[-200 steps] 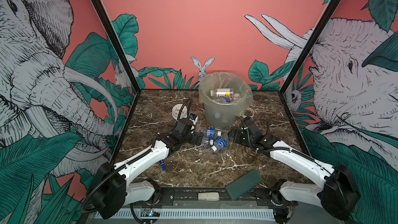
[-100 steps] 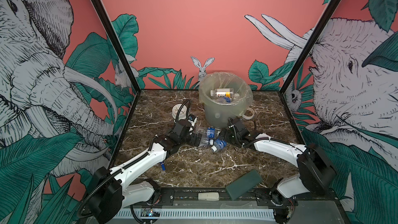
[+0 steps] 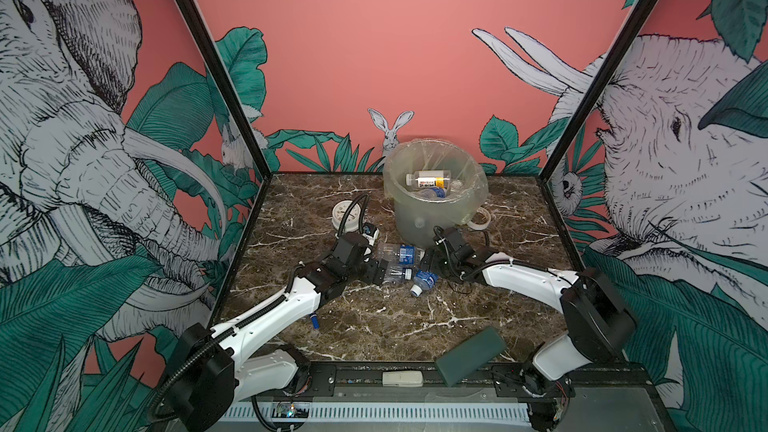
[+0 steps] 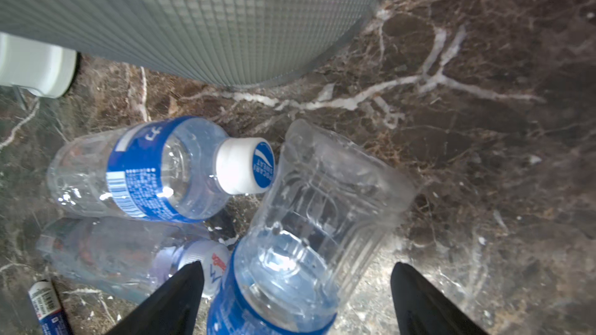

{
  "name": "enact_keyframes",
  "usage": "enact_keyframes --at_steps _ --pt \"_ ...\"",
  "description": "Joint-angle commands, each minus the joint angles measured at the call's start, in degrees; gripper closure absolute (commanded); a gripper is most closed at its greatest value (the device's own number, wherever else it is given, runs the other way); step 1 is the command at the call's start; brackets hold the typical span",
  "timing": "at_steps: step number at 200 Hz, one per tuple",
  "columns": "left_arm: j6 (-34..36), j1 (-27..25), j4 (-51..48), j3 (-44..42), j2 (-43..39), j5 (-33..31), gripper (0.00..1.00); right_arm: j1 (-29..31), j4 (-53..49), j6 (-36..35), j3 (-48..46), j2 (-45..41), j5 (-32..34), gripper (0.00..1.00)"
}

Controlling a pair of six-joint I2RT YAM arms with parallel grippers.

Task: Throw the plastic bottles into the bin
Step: 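Lower the right gripper onto the upright clear bottle and close it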

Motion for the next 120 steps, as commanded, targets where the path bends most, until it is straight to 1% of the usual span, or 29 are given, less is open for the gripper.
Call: enact_keyframes --at_steps 1,16,53,73,120 --pt "0.44 0.35 -0.15 -1.08 -1.47 -0.22 0.02 0.31 -1.92 -2.74 1.28 0.79 1.56 0.09" --pt "0.30 0.36 -0.02 -1.08 -1.31 -0.11 0.02 0.34 -3.88 -5.62 1.90 0.95 2.26 0.10" --pt "0.28 0.37 -0.08 -1.04 -1.14 -0.09 0.02 0.29 -7.40 -9.29 1.65 -0.28 5.15 0.13" --pt "0.19 0.44 -0.05 -0.85 -1.07 -0.05 0.02 0.20 -8.48 -10.56 1.38 -0.55 5.36 0.15" --pt "0.15 0.40 -0.02 -0.34 -0.62 0.45 0.02 -0.04 -8.42 -11.09 -0.01 0.06 4.51 0.15"
